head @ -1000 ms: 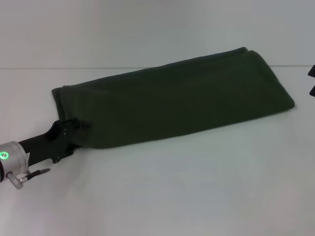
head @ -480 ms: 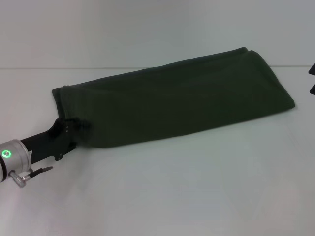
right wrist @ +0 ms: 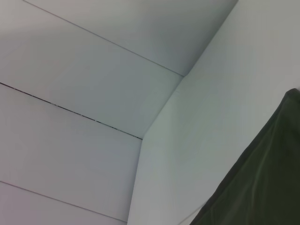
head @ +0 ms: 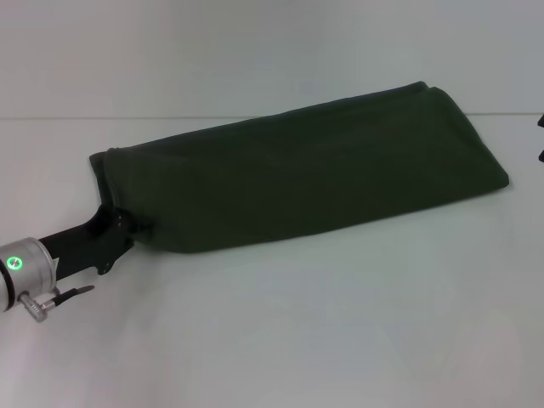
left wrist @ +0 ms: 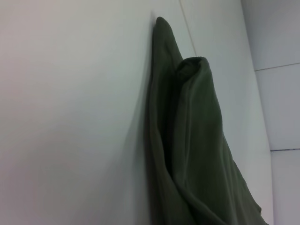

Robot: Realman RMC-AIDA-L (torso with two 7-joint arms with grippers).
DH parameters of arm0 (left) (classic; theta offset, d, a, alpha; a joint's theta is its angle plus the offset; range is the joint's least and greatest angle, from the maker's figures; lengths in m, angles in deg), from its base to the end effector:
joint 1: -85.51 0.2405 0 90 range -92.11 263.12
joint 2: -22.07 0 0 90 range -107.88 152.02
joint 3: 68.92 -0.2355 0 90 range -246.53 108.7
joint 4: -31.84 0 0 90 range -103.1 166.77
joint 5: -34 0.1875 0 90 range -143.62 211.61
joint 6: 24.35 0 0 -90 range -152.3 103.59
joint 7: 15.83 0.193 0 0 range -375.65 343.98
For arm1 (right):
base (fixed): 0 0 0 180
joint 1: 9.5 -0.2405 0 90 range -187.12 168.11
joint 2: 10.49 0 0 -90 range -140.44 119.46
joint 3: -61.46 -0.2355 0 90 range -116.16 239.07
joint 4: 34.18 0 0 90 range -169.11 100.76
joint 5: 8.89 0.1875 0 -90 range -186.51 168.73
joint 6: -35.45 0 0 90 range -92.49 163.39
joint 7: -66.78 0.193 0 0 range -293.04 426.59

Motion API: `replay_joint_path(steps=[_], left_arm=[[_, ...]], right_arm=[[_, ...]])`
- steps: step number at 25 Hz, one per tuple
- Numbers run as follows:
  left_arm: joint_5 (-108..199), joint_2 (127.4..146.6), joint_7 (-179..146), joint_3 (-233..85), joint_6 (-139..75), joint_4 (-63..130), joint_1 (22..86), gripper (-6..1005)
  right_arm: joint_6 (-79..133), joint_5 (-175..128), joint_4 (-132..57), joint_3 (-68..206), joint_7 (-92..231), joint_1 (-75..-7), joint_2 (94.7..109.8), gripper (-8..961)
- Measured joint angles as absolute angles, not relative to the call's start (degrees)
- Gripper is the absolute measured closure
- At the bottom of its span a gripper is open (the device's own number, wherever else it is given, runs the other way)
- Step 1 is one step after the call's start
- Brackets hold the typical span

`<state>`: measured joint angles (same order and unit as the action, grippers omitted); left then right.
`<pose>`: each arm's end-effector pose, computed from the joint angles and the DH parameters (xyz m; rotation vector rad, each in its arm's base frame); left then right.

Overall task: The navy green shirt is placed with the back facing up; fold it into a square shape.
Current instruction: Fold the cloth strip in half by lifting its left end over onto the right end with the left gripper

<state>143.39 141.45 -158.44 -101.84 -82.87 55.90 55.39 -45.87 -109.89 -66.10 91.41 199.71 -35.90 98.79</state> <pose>-0.2971 0.3656 -0.0392 -1.4142 -2.2126 -0.9822 0.2739 0.3638 0.0758 -1.7938 1.8255 1.2028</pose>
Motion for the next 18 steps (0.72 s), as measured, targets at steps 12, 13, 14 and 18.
replay_joint_path(steps=[12, 13, 14, 18], left_arm=[[143.6, 138.22, -155.4, -101.7, -87.8, 58.2, 56.8, 983], [143.8, 137.30, -155.5, -101.8, -87.8, 58.3, 56.7, 983], [144.2, 136.17, -155.6, -101.7, -87.6, 58.4, 56.4, 983], [146.6, 133.62, -155.7, -101.3, -85.2, 58.9, 55.6, 983]], right_arm=[[-45.9, -109.9, -66.0, 91.2, 199.7, -35.8, 98.67, 170], [-45.9, -109.9, -66.0, 91.2, 199.7, -35.8, 98.72, 170], [-45.9, -109.9, -66.0, 91.2, 199.7, -35.9, 98.77, 171], [-45.7, -110.0, -66.0, 91.2, 199.7, -35.9, 98.92, 172]])
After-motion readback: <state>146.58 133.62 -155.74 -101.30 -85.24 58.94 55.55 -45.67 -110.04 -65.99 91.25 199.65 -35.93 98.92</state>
